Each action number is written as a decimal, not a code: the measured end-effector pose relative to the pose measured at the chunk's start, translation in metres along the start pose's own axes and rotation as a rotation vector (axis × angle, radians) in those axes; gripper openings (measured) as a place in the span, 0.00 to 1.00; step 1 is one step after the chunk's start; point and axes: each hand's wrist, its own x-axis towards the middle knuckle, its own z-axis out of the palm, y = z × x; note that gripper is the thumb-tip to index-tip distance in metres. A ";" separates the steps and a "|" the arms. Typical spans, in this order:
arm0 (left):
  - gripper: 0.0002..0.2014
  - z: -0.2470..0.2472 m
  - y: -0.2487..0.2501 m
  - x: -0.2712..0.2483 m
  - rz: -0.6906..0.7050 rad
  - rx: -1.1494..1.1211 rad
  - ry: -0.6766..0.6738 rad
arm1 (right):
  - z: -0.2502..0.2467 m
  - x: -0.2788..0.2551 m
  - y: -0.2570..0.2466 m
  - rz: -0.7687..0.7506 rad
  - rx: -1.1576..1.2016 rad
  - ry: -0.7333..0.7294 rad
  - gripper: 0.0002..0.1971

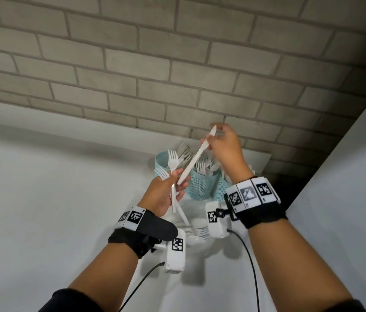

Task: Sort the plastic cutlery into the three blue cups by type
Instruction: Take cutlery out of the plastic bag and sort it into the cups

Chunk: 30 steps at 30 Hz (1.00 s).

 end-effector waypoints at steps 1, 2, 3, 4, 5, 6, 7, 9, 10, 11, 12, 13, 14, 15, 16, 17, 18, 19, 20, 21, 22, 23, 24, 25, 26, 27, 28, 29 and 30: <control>0.10 -0.001 0.000 0.001 -0.004 -0.008 0.021 | -0.002 0.006 -0.007 -0.041 0.026 0.057 0.10; 0.09 -0.003 -0.001 0.002 -0.004 -0.011 0.036 | -0.003 0.012 -0.012 -0.087 0.054 0.119 0.09; 0.10 -0.004 -0.002 0.002 -0.003 -0.014 0.046 | -0.004 0.016 -0.018 -0.132 0.075 0.178 0.08; 0.11 -0.006 -0.003 0.003 0.000 -0.018 0.053 | -0.004 0.020 -0.021 -0.166 0.077 0.226 0.07; 0.12 -0.007 -0.004 0.004 0.001 -0.031 0.057 | -0.003 0.022 -0.024 -0.189 0.061 0.264 0.06; 0.13 -0.008 -0.005 0.005 0.002 -0.049 0.060 | -0.001 0.025 -0.025 -0.208 0.034 0.290 0.05; 0.14 -0.010 -0.006 0.006 0.003 -0.067 0.061 | 0.002 0.025 -0.025 -0.231 0.003 0.307 0.04; 0.14 -0.011 -0.007 0.009 -0.001 -0.086 0.060 | 0.011 0.024 -0.021 -0.286 -0.090 0.316 0.05; 0.14 -0.010 -0.006 0.010 -0.009 -0.093 0.062 | 0.017 0.023 -0.016 -0.317 -0.154 0.307 0.07; 0.13 -0.010 -0.005 0.010 -0.023 -0.101 0.062 | 0.022 0.021 -0.011 -0.343 -0.213 0.293 0.08; 0.12 -0.010 -0.004 0.010 -0.040 -0.119 0.058 | 0.028 0.020 -0.005 -0.360 -0.263 0.275 0.09; 0.10 -0.010 -0.002 0.009 -0.061 -0.146 0.047 | 0.033 0.019 0.001 -0.362 -0.301 0.253 0.09; 0.09 -0.012 -0.001 0.009 -0.080 -0.178 0.033 | 0.038 0.018 0.008 -0.354 -0.331 0.227 0.09; 0.08 -0.014 0.000 0.009 -0.094 -0.209 0.020 | 0.042 0.018 0.014 -0.339 -0.355 0.196 0.10; 0.08 -0.017 0.000 0.009 -0.101 -0.234 0.015 | 0.045 0.018 0.019 -0.322 -0.382 0.164 0.10; 0.09 -0.020 0.001 0.009 -0.103 -0.254 0.015 | 0.048 0.019 0.024 -0.309 -0.409 0.129 0.11; 0.10 -0.023 0.001 0.009 -0.102 -0.270 0.019 | 0.051 0.019 0.028 -0.304 -0.438 0.094 0.12; 0.10 -0.026 0.001 0.009 -0.101 -0.283 0.023 | 0.054 0.020 0.032 -0.305 -0.466 0.059 0.13; 0.11 -0.027 0.001 0.010 -0.100 -0.290 0.027 | 0.057 0.021 0.036 -0.309 -0.497 0.027 0.13; 0.12 -0.029 0.001 0.010 -0.101 -0.294 0.028 | 0.060 0.021 0.040 -0.311 -0.535 -0.007 0.13; 0.12 -0.029 0.001 0.010 -0.104 -0.294 0.027 | 0.062 0.021 0.043 -0.311 -0.584 -0.044 0.14; 0.12 -0.029 0.001 0.010 -0.108 -0.291 0.022 | 0.063 0.020 0.047 -0.305 -0.640 -0.086 0.14; 0.13 -0.029 0.000 0.010 -0.113 -0.284 0.012 | 0.064 0.018 0.050 -0.293 -0.708 -0.139 0.14; 0.13 -0.029 0.000 0.009 -0.118 -0.274 -0.002 | 0.064 0.016 0.051 -0.283 -0.782 -0.197 0.15; 0.15 -0.028 0.000 0.009 -0.121 -0.264 -0.016 | 0.064 0.014 0.052 -0.278 -0.840 -0.245 0.15; 0.17 -0.028 0.000 0.009 -0.124 -0.256 -0.032 | 0.063 0.012 0.051 -0.281 -0.863 -0.267 0.16; 0.20 -0.028 0.000 0.008 -0.128 -0.250 -0.050 | 0.061 0.011 0.049 -0.300 -0.856 -0.254 0.16; 0.24 -0.028 0.001 0.007 -0.129 -0.251 -0.068 | 0.059 0.009 0.045 -0.327 -0.825 -0.206 0.16; 0.28 -0.028 0.001 0.008 -0.126 -0.255 -0.086 | 0.057 0.006 0.041 -0.348 -0.762 -0.138 0.16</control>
